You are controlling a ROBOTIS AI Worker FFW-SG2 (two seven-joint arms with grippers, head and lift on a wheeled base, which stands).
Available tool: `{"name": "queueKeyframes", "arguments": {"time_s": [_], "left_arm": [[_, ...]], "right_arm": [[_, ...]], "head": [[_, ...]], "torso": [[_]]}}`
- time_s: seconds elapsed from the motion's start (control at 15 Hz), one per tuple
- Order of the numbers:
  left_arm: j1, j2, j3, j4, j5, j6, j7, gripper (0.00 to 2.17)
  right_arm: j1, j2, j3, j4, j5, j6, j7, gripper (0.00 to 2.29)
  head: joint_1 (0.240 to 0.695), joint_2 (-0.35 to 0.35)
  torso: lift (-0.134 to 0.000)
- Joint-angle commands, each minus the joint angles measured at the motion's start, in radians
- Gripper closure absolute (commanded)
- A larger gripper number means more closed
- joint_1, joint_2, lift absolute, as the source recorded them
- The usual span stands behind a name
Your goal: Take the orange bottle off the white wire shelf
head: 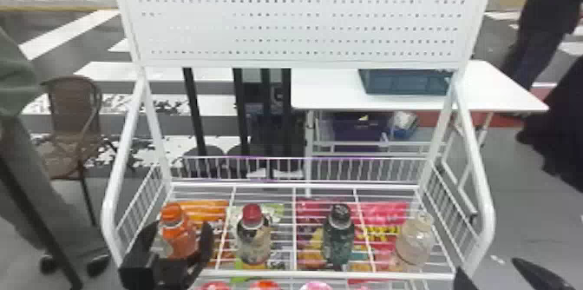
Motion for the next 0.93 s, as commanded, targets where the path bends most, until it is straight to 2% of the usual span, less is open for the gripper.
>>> {"name": "queueKeyframes", "arguments": {"time_s": [0.0, 0.2, 0.27, 0.6, 0.87], "left_arm": [[-0.012, 0.001, 0.001, 0.013, 0.017, -0.001, -0.002, 0.18], [-0.009, 0.002, 0.0, 0.01, 0.05, -0.001, -0.014, 0.6], [-0.006, 0.004, 0.0, 0.007, 0.052, -0.001, -0.014, 0.67], [0.025, 0.004, 0.0, -0.039, 0.052, -0.001, -0.019, 0.67], [0.129, 0.035, 0.0, -0.27, 0.04, 0.054, -0.002, 0.66]], "right_arm": [[-0.001, 0.0, 0.001, 0.001, 0.001, 0.0, 0.0, 0.14], [-0.004, 0.0, 0.004, 0.0, 0.001, 0.0, 0.0, 0.14], [-0.004, 0.0, 0.004, 0.0, 0.001, 0.0, -0.002, 0.14], [-0.004, -0.003, 0.004, -0.002, 0.0, 0.0, -0.002, 0.14], [-0.012, -0.006, 0.007, 0.001, 0.003, 0.0, -0.006, 0.14]], "head": [[0.499, 0.0], [0.499, 0.0], [0.499, 0.0], [0.499, 0.0], [0.499, 0.0]], "torso": [[0.0], [0.0], [0.0], [0.0], [0.0]]}}
